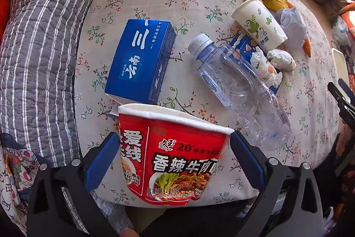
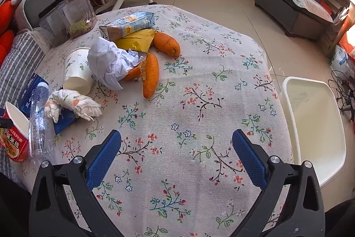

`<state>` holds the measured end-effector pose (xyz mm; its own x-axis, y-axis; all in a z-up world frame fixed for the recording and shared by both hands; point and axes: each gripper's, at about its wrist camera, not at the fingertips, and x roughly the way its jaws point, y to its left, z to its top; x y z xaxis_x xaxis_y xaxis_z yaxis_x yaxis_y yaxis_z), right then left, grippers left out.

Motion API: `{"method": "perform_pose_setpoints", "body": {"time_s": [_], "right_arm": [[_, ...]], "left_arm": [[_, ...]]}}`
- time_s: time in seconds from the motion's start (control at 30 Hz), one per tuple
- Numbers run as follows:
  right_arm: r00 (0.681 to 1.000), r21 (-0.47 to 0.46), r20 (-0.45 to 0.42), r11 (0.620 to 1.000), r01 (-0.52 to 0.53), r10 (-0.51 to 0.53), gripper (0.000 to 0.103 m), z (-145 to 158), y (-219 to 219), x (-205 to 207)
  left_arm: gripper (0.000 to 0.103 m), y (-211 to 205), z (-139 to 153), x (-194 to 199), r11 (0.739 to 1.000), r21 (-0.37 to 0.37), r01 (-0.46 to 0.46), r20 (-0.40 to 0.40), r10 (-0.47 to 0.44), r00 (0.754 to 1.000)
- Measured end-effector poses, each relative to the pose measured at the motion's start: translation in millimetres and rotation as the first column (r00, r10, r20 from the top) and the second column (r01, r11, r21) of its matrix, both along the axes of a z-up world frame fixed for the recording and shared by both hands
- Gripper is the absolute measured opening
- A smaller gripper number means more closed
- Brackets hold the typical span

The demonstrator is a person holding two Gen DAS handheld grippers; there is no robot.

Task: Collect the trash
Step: 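Grasp the red noodle cup with the left tool while the right tool grasps the plastic bottle, then carry the noodle cup and bottle in both tools over the white bin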

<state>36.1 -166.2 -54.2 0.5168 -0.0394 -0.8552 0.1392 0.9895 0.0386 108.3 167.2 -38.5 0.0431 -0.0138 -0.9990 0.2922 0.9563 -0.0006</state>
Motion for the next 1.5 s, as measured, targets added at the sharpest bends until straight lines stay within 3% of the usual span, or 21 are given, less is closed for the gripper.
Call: {"method": "perform_pose_setpoints", "body": {"time_s": [0.1,0.23,0.43,0.63,0.87,0.93,1.03,1.13,1.17,1.2,1.5], "right_arm": [[1.0,-0.013,-0.004,0.999,-0.03,0.03,0.096,-3,7,1],[0.998,-0.033,-0.01,0.997,-0.066,0.066,0.096,-5,19,3],[0.988,0.01,-0.012,0.988,-0.152,0.152,0.096,2,42,7],[0.953,0.14,-0.042,0.947,-0.291,0.299,0.096,11,92,18],[0.888,0.149,-0.133,0.895,-0.421,0.44,0.096,12,172,38],[0.885,0.148,-0.156,0.896,-0.419,0.44,0.091,6,183,44],[0.877,0.222,-0.206,0.893,-0.391,0.435,0.078,-7,188,52],[0.869,0.281,-0.251,0.892,-0.355,0.426,0.053,-21,191,57],[0.861,0.313,-0.255,0.88,-0.357,0.439,0.038,-25,191,57],[0.854,0.339,-0.25,0.867,-0.364,0.456,0.035,-27,192,57],[0.883,0.35,-0.119,0.851,-0.391,0.454,0.032,2,175,40]], "left_arm": [[0.097,4,-11,-6,0.999,0.003,0.034,-0.056,-0.033,0.998],[0.097,16,-10,-7,0.998,-0.066,-0.021,-0.026,0.019,0.999],[0.091,9,-3,-17,0.998,-0.067,0.005,0.002,-0.004,1.0],[0.09,11,44,-29,0.998,-0.057,-0.017,0.17,0.027,0.985],[0.091,31,97,-32,0.991,-0.052,-0.122,0.4,0.133,0.907],[0.091,37,101,-30,0.99,-0.058,-0.131,0.421,0.143,0.896],[0.091,35,100,-33,0.987,-0.079,-0.14,0.425,0.161,0.891],[0.091,35,93,-34,0.982,-0.094,-0.163,0.43,0.187,0.883],[0.091,36,92,-33,0.979,-0.104,-0.175,0.431,0.203,0.879],[0.091,35,89,-34,0.975,-0.112,-0.19,0.433,0.22,0.874],[0.091,30,93,-34,0.944,-0.146,-0.294,0.512,0.327,0.795]]}}
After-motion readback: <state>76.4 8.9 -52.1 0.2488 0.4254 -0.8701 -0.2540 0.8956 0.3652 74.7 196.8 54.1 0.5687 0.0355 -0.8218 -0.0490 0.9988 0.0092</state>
